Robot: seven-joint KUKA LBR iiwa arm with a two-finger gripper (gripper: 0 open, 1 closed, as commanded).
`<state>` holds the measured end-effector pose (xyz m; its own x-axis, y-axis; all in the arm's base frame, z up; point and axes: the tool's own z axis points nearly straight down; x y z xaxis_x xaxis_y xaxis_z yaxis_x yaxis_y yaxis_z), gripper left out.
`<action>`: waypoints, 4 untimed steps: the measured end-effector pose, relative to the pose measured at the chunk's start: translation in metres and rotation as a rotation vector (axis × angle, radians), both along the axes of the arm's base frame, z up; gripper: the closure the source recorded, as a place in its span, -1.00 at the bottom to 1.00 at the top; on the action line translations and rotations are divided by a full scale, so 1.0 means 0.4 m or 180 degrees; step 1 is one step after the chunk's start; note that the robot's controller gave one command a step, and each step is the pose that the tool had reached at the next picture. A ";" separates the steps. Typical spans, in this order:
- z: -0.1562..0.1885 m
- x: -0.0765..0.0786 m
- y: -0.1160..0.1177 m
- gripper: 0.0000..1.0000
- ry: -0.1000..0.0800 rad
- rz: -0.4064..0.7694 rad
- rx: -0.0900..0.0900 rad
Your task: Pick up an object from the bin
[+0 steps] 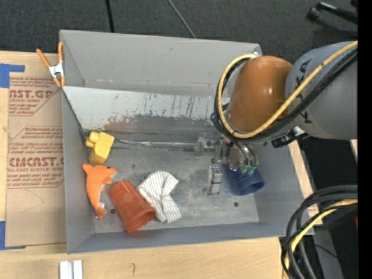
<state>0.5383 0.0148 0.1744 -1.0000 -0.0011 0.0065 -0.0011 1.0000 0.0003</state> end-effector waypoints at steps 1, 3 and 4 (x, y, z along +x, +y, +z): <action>0.011 0.004 0.000 -1.00 -0.0025 -0.0002 0.0001; -0.115 -0.008 0.229 -1.00 -0.0018 0.0854 0.0009; -0.110 0.026 0.208 -1.00 -0.0026 0.0900 0.0003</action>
Offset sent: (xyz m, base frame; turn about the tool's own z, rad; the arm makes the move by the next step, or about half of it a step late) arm 0.0234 0.0932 -0.1044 -0.4009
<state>0.5485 0.0981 0.1304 -0.9600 -0.2799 -0.0017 -0.2799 0.9600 0.0002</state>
